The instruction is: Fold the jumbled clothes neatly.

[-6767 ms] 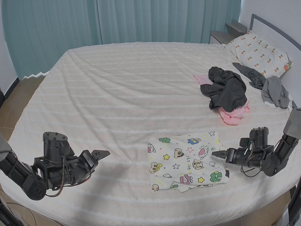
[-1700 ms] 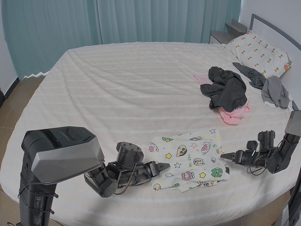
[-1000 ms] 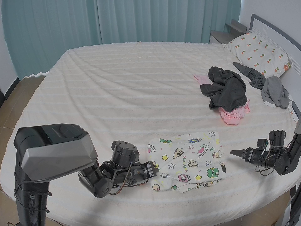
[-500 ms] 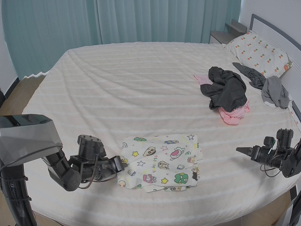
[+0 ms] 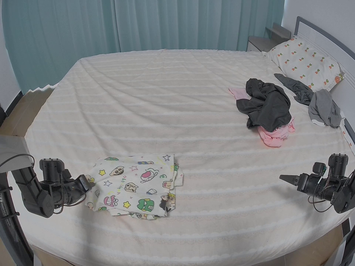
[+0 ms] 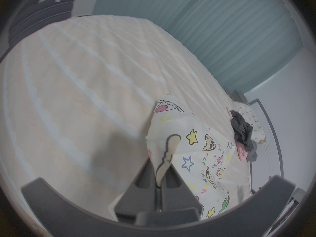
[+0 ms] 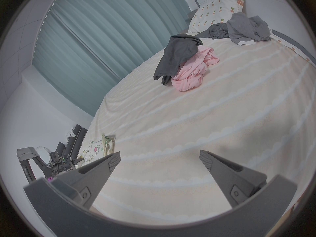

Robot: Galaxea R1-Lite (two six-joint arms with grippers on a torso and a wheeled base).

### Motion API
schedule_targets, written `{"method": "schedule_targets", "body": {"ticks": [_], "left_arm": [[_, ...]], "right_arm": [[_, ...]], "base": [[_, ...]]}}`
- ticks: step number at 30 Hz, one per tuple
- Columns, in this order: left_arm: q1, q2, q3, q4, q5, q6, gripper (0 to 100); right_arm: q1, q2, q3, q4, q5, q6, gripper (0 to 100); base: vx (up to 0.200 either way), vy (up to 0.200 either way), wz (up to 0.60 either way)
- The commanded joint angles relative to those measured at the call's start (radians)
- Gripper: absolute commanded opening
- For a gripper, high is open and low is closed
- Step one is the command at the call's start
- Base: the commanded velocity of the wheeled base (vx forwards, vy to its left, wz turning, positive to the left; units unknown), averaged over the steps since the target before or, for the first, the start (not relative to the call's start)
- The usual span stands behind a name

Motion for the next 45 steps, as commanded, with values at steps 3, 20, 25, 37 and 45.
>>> {"method": "schedule_targets", "body": {"ticks": [3,20,25,37,45], "left_arm": [[0.199,0.019,0.029,-0.032,-0.020,0.021,0],[0.319,-0.080,0.067,-0.181,-0.022,0.009,100],[0.317,-0.292,0.075,-0.218,-0.083,-0.033,100],[0.258,-0.959,0.382,-0.189,-0.663,-0.090,100],[0.146,-1.627,0.369,0.279,-0.749,-0.148,100]], "right_arm": [[-0.001,-0.005,0.013,-0.005,-0.003,-0.001,100],[-0.003,-0.209,0.060,-0.040,-0.003,0.041,100],[0.002,-0.401,0.138,-0.127,0.000,0.113,100],[0.017,-1.226,0.238,0.250,0.046,0.205,100],[0.018,-1.855,0.218,0.934,0.051,-0.016,100]], "base": [[0.000,0.000,0.00],[0.000,0.000,0.00],[0.000,0.000,0.00],[0.000,0.000,0.00],[0.000,0.000,0.00]]}}
